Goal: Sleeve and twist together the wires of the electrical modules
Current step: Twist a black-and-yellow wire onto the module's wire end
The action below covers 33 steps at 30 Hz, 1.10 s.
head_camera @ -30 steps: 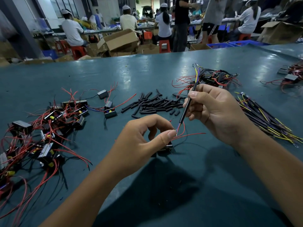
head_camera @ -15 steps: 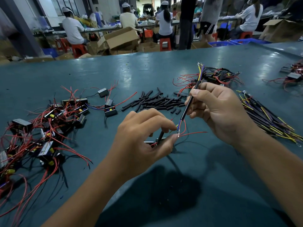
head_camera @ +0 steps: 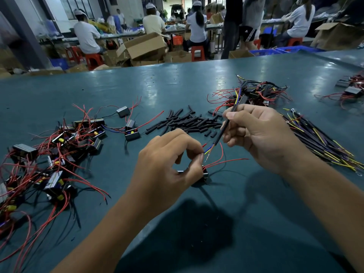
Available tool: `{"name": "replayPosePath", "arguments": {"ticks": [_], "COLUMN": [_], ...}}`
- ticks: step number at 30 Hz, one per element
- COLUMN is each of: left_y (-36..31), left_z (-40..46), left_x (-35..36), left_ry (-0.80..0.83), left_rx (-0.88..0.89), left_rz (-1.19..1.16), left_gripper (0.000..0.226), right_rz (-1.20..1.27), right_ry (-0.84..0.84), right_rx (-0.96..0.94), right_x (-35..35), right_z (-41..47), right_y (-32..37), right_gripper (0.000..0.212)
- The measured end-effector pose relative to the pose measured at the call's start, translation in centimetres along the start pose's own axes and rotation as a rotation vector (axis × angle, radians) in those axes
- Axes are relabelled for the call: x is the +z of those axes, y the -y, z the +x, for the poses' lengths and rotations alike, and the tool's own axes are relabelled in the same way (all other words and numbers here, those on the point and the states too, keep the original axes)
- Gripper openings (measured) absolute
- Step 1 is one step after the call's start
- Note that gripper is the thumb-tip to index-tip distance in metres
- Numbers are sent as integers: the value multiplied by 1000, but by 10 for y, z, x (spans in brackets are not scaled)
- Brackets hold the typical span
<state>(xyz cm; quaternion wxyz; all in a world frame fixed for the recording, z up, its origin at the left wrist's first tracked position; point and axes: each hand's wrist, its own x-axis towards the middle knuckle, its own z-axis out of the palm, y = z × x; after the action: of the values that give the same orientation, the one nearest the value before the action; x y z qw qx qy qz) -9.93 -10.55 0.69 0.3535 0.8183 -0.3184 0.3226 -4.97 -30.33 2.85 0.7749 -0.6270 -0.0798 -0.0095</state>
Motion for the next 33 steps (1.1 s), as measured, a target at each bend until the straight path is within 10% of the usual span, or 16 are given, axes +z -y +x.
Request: {"name": "replayPosePath", "arguments": {"ticks": [3, 6, 11, 23, 33], "left_y": [1, 4, 2, 12, -5], "left_z": [1, 1, 4, 9, 1], "left_x": [-1, -4, -6, -19, -1], "left_ry": [-10, -30, -68, 187, -14], "left_rx": [-26, -116, -367, -22, -300], "left_rz": [-9, -103, -419, -11, -230], "left_gripper": [11, 9, 12, 7, 13], "right_rz": [-574, -1109, -1008, -888, -744], "right_ry": [-217, -324, 345, 587, 439], "right_rx": [-109, -687, -702, -532, -518], "right_x": [-9, -12, 2, -9, -3], "right_z": [-1, -10, -23, -19, -18], "right_y": [-1, 13, 13, 20, 10], "right_gripper": [21, 47, 27, 15, 6]}}
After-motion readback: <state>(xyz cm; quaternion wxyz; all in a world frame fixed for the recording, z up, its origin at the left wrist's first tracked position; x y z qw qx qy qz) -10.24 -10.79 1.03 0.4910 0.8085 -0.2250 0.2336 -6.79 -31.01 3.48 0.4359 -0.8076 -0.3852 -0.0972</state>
